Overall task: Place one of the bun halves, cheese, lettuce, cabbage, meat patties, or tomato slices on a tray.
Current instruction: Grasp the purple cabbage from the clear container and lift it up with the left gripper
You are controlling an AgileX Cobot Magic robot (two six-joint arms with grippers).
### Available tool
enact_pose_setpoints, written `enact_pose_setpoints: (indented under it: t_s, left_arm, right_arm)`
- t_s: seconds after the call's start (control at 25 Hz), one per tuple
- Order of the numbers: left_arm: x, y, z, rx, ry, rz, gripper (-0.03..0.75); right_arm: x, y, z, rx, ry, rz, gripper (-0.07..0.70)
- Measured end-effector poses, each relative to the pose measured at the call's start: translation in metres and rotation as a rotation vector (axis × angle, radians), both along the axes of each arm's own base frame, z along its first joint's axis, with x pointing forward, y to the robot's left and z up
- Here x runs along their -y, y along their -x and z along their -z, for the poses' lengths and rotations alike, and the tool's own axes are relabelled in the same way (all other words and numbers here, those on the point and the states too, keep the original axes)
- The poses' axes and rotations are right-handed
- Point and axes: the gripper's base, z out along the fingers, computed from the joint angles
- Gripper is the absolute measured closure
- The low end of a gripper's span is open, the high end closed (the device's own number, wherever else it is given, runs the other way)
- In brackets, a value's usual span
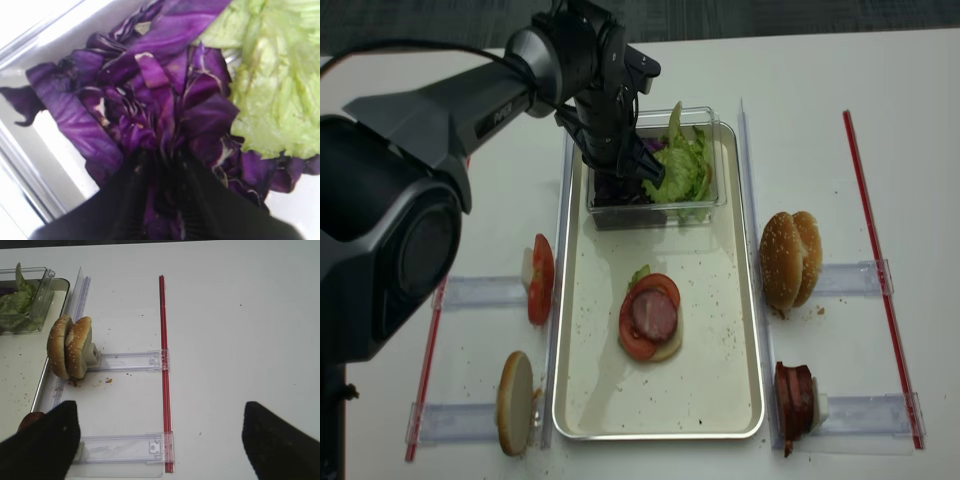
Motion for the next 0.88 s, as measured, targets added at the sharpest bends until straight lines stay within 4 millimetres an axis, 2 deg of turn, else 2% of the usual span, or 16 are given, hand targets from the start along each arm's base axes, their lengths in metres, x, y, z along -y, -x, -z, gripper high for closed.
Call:
enact_pose_setpoints:
  t_s: [0.44, 0.88]
  left_arm:
    - [-0.0003, -0.0002, 0.0000, 0.002, -0.004, 0.002, 0.718]
    - [-0.0007, 0.0001, -0.0009, 0.001, -0.007, 0.002, 0.725]
  right_arm:
    - [0.0000, 0.0000, 0.0000, 0.000, -0.005, 0.003, -0.037]
    - [0.0000, 0.0000, 0.0000, 0.000, -0.005, 0.003, -0.037]
